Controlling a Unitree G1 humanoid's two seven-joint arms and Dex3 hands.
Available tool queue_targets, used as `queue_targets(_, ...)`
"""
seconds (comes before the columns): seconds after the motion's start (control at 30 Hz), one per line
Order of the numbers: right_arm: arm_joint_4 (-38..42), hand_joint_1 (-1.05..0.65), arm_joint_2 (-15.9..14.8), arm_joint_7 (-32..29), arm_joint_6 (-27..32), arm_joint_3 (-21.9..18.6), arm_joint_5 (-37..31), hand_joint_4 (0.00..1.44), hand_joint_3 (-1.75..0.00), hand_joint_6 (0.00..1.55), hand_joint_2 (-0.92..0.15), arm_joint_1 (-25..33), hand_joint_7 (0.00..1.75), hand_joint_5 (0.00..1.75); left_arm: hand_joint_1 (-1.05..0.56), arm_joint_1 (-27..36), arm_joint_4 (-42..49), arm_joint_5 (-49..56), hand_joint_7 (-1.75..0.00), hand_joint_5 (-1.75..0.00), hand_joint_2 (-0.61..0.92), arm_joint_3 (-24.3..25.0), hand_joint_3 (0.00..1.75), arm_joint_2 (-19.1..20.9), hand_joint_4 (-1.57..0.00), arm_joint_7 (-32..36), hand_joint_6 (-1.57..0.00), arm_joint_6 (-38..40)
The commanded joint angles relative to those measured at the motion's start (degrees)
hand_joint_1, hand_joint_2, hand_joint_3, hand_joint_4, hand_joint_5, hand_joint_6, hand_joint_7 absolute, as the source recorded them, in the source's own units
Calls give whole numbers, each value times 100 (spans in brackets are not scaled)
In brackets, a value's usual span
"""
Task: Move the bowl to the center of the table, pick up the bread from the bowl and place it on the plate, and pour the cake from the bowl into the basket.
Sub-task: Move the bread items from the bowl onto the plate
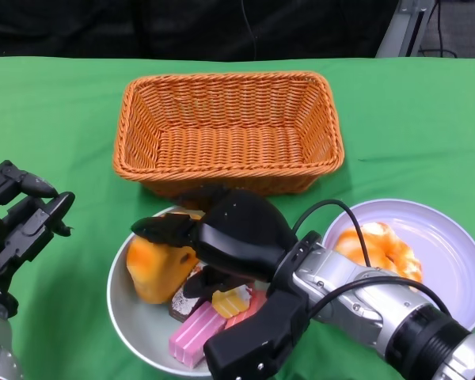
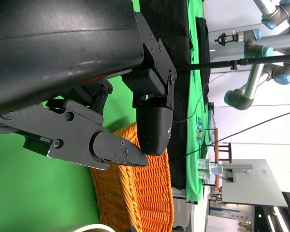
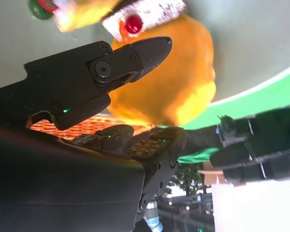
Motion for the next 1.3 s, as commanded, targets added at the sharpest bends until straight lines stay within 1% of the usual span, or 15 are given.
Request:
queue_targets(0.03,-347,-53,-115,-65,96,-29,5,49,0,58,-85,166,2,3,-23,-53,-14,-161,-153,-175,92,109,7,52,-80,-51,-75,171)
queue_targets(0.2,-676,-49,-199,-264,123,-39,-43,55,-1,60,-87,304,1,4,-29,-55,27,-317,-124,-168,92,161,10,53,-81,-360,-83,177)
queue_targets(0.3,-762,-49,-215,-188,105,-54,25,55,0,60,-86,338,1,3,-31,-98,56,-477,-119,-167,92,248,11,60,-80,-629,-85,334)
queue_targets(0.33,-766,-47,-215,-165,85,-58,51,54,0,61,-85,339,1,2,-32,-111,60,-494,-108,-154,92,263,7,62,-85,-606,-90,413)
queue_targets(0.4,-722,-46,-208,-199,63,-41,41,55,0,61,-86,317,1,2,-32,-127,34,-546,-101,-146,91,305,4,37,-88,-580,-93,544)
queue_targets(0.5,-563,-47,-172,-272,85,-9,-12,55,0,60,-86,261,0,2,-34,-82,-8,-428,-97,-146,92,258,3,8,-89,-479,-93,402)
queue_targets(0.63,-369,-49,-90,-214,176,-17,-4,53,0,60,-86,165,0,0,-30,-28,-38,-90,-77,-161,92,106,6,1,-84,-2,-99,152)
queue_targets(0.73,-183,-52,-11,-208,255,-6,-25,51,0,57,-86,37,0,0,-35,-90,-59,-401,-116,-173,92,221,16,-20,-74,-448,-81,521)
queue_targets(0.83,-33,-51,60,-123,325,-8,8,47,0,53,-87,-79,0,0,-43,-171,-97,-853,-139,-174,92,438,22,-57,-71,-866,-65,1175)
queue_targets(0.9,87,-52,103,-231,383,21,-48,48,0,53,-86,-156,0,1,-44,-148,-74,-741,-154,-175,92,384,31,-40,-68,-906,-52,936)
queue_targets(0.93,150,-52,121,-288,382,27,-52,49,0,53,-86,-185,0,1,-43,-109,-57,-506,-158,-175,92,279,34,-23,-68,-658,-49,649)
queue_targets(1.03,312,-58,151,-356,388,48,-51,49,0,51,-85,-277,0,1,-46,-89,24,-96,-135,-175,92,130,25,-14,-72,-79,-67,235)
queue_targets(1.1,381,-61,156,-328,383,58,-36,49,0,50,-84,-326,0,1,-46,-96,46,-9,-133,-175,92,102,26,-30,-73,67,-70,114)
queue_targets(1.2,396,-69,159,-170,396,43,25,45,0,47,-84,-352,0,0,-52,-12,122,821,-158,-175,92,-279,25,72,-77,1122,-65,-398)
queue_targets(1.3,421,-63,180,-116,389,28,72,44,-1,46,-86,-348,0,0,-47,-45,159,717,-165,-175,92,-228,24,3,-75,1113,-57,-297)
